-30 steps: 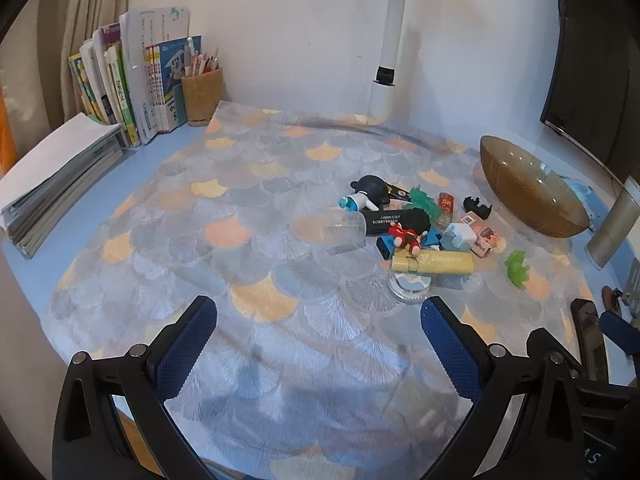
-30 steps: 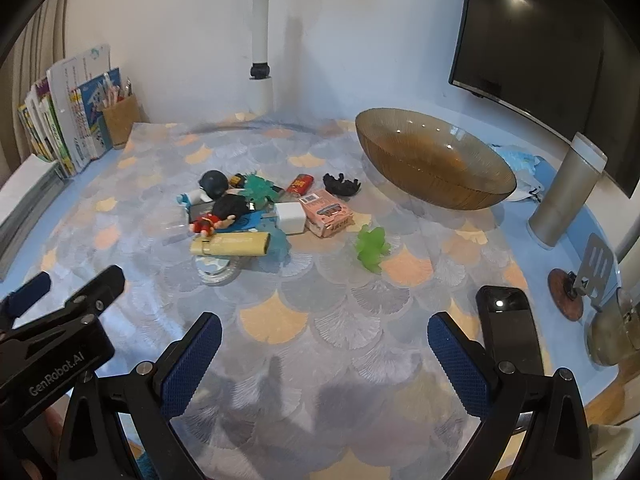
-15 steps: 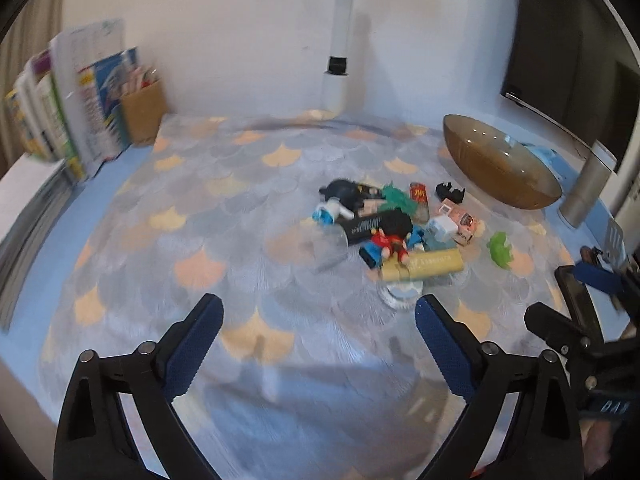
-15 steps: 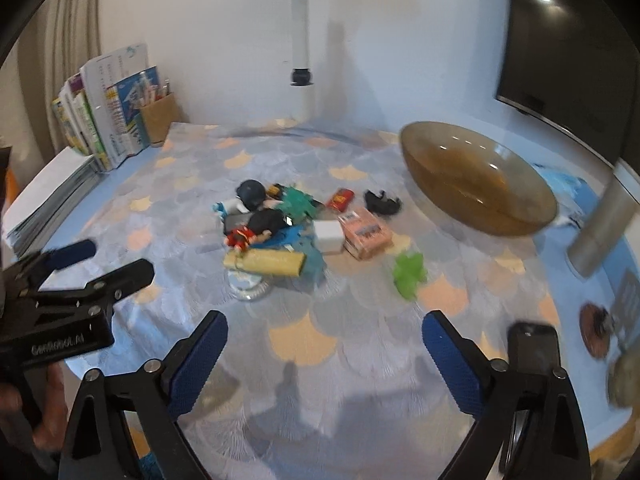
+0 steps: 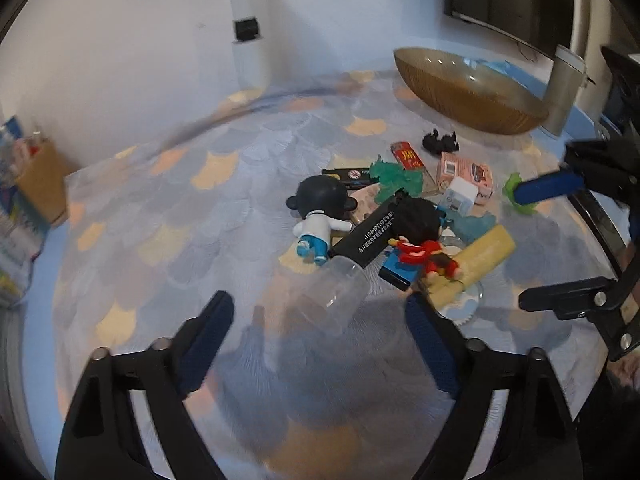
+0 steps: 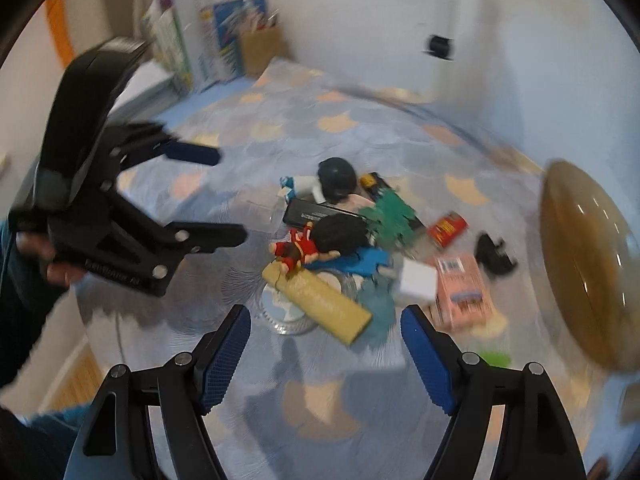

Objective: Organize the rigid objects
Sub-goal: 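Grasp the clear plastic cup with the left gripper while the right gripper grasps the yellow bar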

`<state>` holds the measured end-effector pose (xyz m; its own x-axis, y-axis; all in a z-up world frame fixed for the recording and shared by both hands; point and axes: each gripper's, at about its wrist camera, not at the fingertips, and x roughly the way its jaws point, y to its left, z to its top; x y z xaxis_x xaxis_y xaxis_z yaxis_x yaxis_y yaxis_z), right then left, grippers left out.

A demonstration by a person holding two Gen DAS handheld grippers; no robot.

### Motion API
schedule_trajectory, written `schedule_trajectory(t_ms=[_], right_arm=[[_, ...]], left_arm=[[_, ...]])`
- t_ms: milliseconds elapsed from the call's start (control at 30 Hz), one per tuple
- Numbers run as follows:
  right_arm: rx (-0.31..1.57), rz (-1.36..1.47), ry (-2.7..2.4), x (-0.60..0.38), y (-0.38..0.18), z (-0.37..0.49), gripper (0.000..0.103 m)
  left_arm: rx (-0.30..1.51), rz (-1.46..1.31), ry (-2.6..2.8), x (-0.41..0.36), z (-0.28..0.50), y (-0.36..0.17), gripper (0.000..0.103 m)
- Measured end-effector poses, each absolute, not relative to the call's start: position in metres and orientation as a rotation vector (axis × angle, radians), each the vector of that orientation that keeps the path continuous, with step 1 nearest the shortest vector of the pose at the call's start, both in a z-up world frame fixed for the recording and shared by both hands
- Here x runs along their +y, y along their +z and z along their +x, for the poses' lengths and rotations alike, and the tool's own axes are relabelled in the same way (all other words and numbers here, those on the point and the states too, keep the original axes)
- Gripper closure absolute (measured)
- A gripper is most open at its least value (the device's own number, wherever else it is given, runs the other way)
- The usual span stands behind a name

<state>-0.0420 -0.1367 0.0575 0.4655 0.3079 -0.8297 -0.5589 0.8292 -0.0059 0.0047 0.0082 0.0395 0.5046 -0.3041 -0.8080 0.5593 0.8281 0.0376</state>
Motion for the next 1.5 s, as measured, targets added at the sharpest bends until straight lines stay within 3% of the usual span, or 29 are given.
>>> schedule_trajectory(t_ms=[133, 200, 267, 733, 933, 1033, 1500], right_arm=[[0.972, -0.365, 0.592, -0.127, 0.047, -0.030, 0.036], [0.966, -0.374, 0.612, -0.126, 0.048, -0.028, 0.045], [0.972, -0.364, 0.620, -0.128, 0.049, -0.027, 0.047], [0.935, -0.430, 0.663, -0.107, 0.051, -0.035, 0.048], [0.990, -0.506, 0.641, -0.091, 0.033, -0.027, 0.066], [1.021, -0.413, 0.644, -0.104, 0.035, -0.018, 0.078], [1.054, -0.387, 0.606, -0.179, 0.019, -0.102, 0.078]], left_arm=[[0.943, 0.264, -0.604, 0.010, 0.016, 0.031, 0.041], [0.953, 0.234, -0.630, 0.010, 0.018, 0.028, 0.053], [0.965, 0.214, -0.638, 0.009, 0.020, 0.025, 0.058], [0.943, 0.094, -0.545, 0.028, -0.002, 0.034, 0.059], [0.951, 0.062, -0.518, 0.035, -0.009, 0.034, 0.059], [0.957, 0.060, -0.513, 0.033, -0.011, 0.032, 0.059], [0.941, 0.027, -0.485, 0.007, -0.040, 0.037, 0.059]])
